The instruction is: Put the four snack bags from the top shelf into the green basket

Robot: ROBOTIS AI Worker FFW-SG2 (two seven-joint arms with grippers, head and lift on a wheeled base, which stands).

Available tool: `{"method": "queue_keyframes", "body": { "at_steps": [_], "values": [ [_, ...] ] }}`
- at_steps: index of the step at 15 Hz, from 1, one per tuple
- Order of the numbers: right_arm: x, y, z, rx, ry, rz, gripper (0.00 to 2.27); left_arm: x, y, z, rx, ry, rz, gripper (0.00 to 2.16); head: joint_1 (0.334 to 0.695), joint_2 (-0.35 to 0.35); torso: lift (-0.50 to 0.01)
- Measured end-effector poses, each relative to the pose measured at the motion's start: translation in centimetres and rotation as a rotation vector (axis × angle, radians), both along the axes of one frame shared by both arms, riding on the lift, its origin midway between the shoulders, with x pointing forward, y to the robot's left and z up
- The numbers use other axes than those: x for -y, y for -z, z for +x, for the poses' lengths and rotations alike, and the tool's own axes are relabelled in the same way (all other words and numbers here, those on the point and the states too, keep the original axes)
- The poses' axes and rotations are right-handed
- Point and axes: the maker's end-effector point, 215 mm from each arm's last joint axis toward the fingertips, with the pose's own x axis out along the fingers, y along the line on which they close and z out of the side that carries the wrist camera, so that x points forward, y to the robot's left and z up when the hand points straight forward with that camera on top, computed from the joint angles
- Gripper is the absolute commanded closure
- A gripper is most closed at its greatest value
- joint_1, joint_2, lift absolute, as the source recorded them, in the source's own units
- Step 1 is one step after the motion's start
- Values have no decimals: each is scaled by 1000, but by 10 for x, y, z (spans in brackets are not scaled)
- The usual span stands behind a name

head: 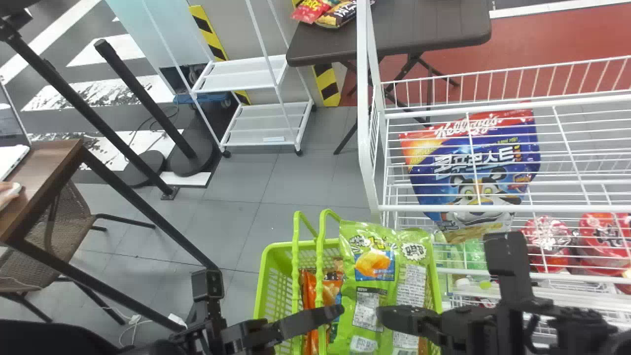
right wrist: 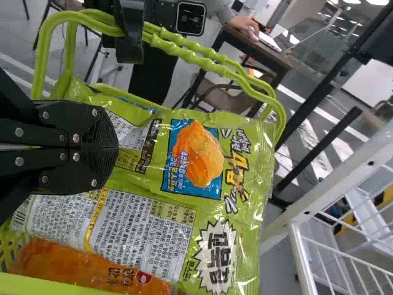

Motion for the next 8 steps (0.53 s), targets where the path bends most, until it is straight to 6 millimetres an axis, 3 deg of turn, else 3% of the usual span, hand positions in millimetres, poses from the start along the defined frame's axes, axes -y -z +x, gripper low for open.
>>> {"method": "queue_keyframes", "body": {
  "at_steps": [1,3,6,8],
  "values": [
    [-3,2,5,5,-2,0,1862,0,0,0,1,0,-1,2148,695,350,0],
    [-7,7,5,-12,-29,1,-2,0,-1,0,2,0,-1,2148,695,350,0],
    [0,1,-3,-31,-39,27,29,0,0,0,1,0,1,2148,695,350,0],
    [19,-21,3,-3,3,75,33,1,-1,0,3,3,1,2148,695,350,0]
  ]
}}
